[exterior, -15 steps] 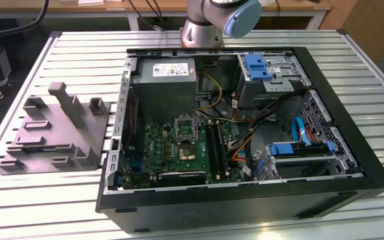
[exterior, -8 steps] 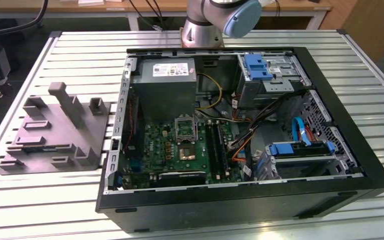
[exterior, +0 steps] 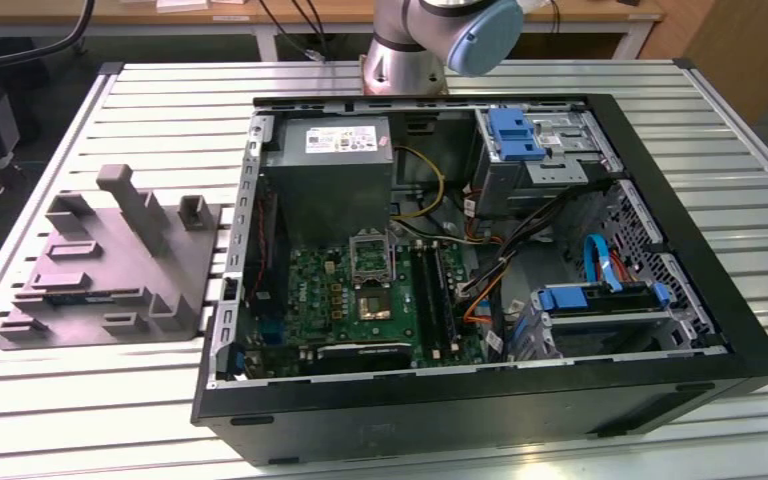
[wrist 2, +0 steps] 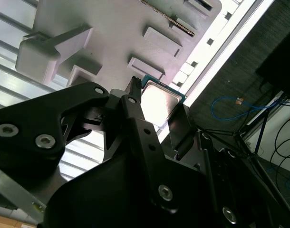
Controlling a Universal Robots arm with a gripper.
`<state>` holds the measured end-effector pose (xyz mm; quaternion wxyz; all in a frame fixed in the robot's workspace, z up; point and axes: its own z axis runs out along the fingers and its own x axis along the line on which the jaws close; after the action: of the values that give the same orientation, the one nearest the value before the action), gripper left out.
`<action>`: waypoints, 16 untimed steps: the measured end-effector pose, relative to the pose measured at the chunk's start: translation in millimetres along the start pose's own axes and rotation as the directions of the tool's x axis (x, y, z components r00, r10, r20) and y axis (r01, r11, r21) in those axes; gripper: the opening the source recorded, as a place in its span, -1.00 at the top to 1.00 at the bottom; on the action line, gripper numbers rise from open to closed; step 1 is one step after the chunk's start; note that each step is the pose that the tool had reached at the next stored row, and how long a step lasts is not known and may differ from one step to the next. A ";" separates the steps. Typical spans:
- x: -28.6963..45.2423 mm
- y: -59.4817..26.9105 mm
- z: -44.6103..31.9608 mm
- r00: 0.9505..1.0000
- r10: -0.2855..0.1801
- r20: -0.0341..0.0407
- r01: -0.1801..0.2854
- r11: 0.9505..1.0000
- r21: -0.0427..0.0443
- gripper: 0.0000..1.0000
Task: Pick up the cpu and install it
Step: 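Pick up the cpu and move it towards the insertion slot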
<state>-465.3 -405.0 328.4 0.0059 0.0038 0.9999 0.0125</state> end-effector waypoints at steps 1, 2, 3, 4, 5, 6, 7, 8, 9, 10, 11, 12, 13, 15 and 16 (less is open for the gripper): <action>0.0 0.0 -0.3 1.000 0.000 0.000 0.000 1.000 0.000 0.06; 0.0 0.0 -0.5 1.000 0.000 0.000 0.000 1.000 0.000 0.06; 0.0 0.0 -0.8 1.000 0.000 0.000 0.000 1.000 0.000 0.06; 0.0 0.0 -0.8 1.000 0.000 0.000 0.000 1.000 0.000 0.06; 0.0 0.0 -2.1 1.000 0.000 0.000 0.000 1.000 0.000 0.06; 0.0 0.1 -2.9 1.000 0.000 0.000 0.000 1.000 0.000 0.06; 0.0 0.1 -3.0 1.000 0.000 0.000 0.000 1.000 0.000 0.06; 0.0 0.0 -3.1 1.000 0.000 0.000 0.000 1.000 0.000 0.06; 0.0 0.1 -3.3 1.000 0.000 0.000 0.000 1.000 0.000 0.06; 0.0 0.1 -3.7 1.000 0.000 0.000 0.000 1.000 0.000 0.06; 0.0 0.1 -4.1 1.000 0.000 0.000 0.000 1.000 0.000 0.06; -0.1 0.1 -4.5 1.000 0.000 0.000 0.000 1.000 0.000 0.06; -0.1 0.1 -4.9 1.000 0.000 0.000 0.000 1.000 0.000 0.06; -0.1 0.1 -5.7 1.000 0.000 0.000 0.000 1.000 0.000 0.06; -0.1 0.1 -5.9 1.000 0.000 0.000 0.000 1.000 0.000 0.06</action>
<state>-465.3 -405.0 334.3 0.0059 0.0037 0.9999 0.0125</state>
